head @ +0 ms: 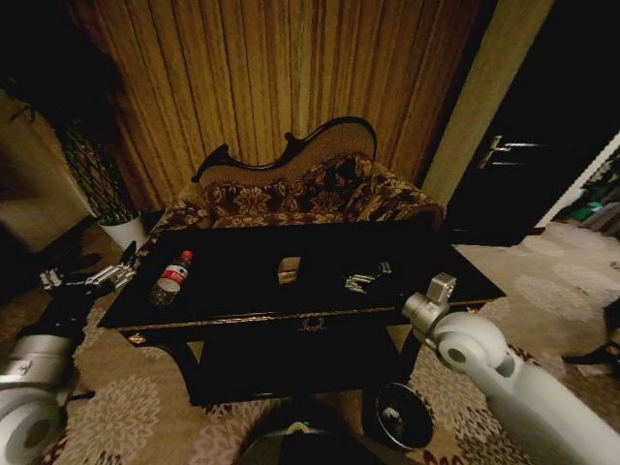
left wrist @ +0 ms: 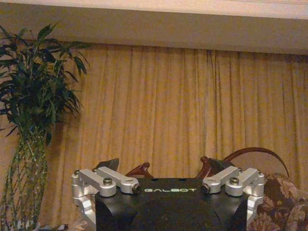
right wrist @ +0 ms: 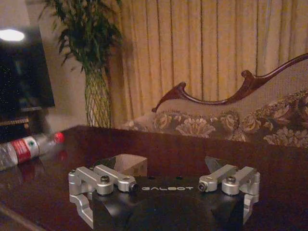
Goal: Move to the front of the table and place the trash on the table into the trash bin.
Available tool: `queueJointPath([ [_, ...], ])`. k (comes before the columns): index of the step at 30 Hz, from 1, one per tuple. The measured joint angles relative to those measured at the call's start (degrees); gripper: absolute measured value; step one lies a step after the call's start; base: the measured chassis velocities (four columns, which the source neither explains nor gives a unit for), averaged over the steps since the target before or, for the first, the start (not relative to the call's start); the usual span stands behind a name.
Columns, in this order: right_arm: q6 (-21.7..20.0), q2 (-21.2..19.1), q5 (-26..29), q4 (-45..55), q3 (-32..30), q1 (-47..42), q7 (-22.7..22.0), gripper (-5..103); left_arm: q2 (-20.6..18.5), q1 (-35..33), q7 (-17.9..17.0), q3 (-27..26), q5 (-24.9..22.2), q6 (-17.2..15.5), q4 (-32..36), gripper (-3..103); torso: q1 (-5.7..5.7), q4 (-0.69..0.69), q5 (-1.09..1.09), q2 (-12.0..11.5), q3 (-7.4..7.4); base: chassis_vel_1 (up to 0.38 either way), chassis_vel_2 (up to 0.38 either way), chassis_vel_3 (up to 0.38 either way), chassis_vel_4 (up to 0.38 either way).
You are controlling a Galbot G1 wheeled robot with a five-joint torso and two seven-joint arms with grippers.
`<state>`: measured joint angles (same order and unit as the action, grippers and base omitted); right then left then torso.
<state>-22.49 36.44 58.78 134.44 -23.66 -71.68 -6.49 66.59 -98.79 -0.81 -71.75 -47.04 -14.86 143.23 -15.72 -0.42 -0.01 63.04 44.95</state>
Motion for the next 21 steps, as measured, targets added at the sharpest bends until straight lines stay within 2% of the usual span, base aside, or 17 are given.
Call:
queueJointPath([
  [4,-1.1,-1.7,0.1,-0.6,2.1,1.8,-2.2,100,0.6,-0.1,-0.1,0.6,0.7,-0.2,0.0,100,0.0,0.01,0.0,0.0,0.0,0.0,0.0,0.0,0.0],
  [13,-1.2,-1.3,-2.0,-5.0,5.2,3.6,-2.3,100,1.1,-0.5,-2.4,-0.4,1.1,-2.3,-0.7,100,0.0,-0.01,0.02,0.0,0.0,0.0,0.0,0.0,0.0],
  [21,-1.2,-0.7,-2.2,-8.4,13.5,12.8,-2.3,100,0.0,-0.7,-2.4,-3.2,-0.4,-3.1,-3.6,100,0.0,0.0,0.0,0.0,0.0,0.0,0.0,0.0,0.0],
])
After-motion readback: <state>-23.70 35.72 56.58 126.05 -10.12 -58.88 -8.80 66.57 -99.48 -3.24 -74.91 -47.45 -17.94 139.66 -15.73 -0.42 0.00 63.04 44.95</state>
